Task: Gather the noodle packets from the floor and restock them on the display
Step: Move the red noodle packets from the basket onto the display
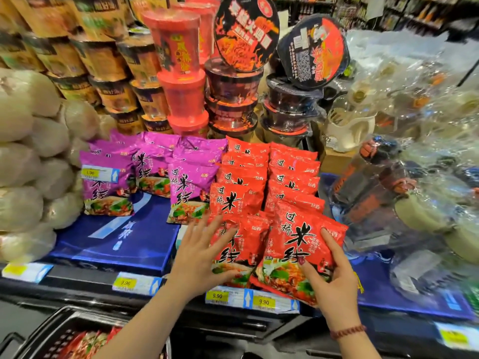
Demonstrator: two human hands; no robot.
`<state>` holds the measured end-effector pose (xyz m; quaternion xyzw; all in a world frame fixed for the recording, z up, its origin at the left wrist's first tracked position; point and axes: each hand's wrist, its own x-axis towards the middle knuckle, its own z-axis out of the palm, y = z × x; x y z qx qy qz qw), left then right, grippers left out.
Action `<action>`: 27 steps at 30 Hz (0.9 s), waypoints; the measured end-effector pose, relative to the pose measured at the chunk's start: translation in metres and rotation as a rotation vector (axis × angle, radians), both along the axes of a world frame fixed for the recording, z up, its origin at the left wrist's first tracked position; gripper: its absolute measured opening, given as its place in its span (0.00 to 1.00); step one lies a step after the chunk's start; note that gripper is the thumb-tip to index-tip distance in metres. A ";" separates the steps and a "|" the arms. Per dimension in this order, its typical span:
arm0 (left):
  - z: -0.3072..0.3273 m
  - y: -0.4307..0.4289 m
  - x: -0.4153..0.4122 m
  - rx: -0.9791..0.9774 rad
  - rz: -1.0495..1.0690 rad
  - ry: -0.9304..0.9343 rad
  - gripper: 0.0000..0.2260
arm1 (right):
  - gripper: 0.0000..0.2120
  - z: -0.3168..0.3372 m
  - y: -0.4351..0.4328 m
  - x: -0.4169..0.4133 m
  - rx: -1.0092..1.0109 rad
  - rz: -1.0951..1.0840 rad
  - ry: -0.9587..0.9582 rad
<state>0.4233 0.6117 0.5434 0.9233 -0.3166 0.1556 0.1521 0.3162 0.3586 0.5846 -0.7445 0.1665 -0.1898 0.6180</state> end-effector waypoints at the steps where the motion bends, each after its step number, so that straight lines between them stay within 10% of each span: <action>1: -0.003 -0.006 0.006 0.094 -0.046 -0.004 0.43 | 0.38 0.001 0.000 -0.001 -0.010 -0.007 -0.006; 12: -0.019 -0.013 0.023 0.213 -0.025 0.189 0.44 | 0.37 0.026 -0.009 0.009 -0.025 -0.045 -0.080; 27: 0.026 -0.016 0.033 -0.342 0.114 0.119 0.19 | 0.32 0.107 -0.032 0.241 -0.218 0.118 -0.318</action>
